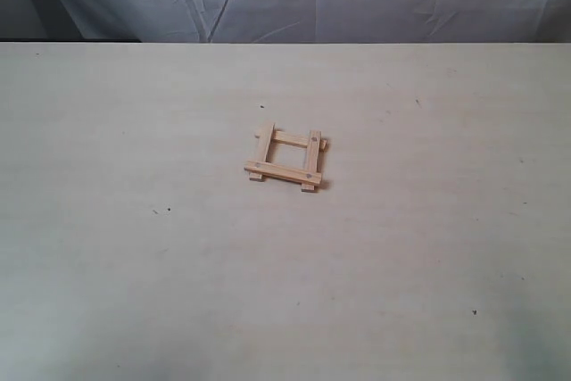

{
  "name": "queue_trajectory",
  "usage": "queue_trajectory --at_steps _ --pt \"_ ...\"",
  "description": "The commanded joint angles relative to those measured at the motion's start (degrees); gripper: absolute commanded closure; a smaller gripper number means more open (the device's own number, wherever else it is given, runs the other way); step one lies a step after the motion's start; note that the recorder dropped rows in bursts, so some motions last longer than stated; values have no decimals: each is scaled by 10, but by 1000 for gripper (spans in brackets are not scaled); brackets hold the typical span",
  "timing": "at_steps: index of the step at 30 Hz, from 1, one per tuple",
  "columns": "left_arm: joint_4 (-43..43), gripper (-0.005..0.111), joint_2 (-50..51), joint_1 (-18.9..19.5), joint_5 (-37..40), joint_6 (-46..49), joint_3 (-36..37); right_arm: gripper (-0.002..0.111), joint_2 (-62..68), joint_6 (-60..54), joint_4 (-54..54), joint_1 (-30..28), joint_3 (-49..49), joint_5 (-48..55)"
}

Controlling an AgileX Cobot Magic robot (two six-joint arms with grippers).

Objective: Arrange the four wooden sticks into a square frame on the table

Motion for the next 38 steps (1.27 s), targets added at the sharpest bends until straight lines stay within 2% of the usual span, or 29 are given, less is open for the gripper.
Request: queue_trajectory --at_steps 1,38 --pt "10 107 -3 2 -4 -5 2 109 -4 -2 1 -3 1 -8" --pt "12 107 -3 2 -4 -5 2 109 -4 -2 10 -3 1 -8"
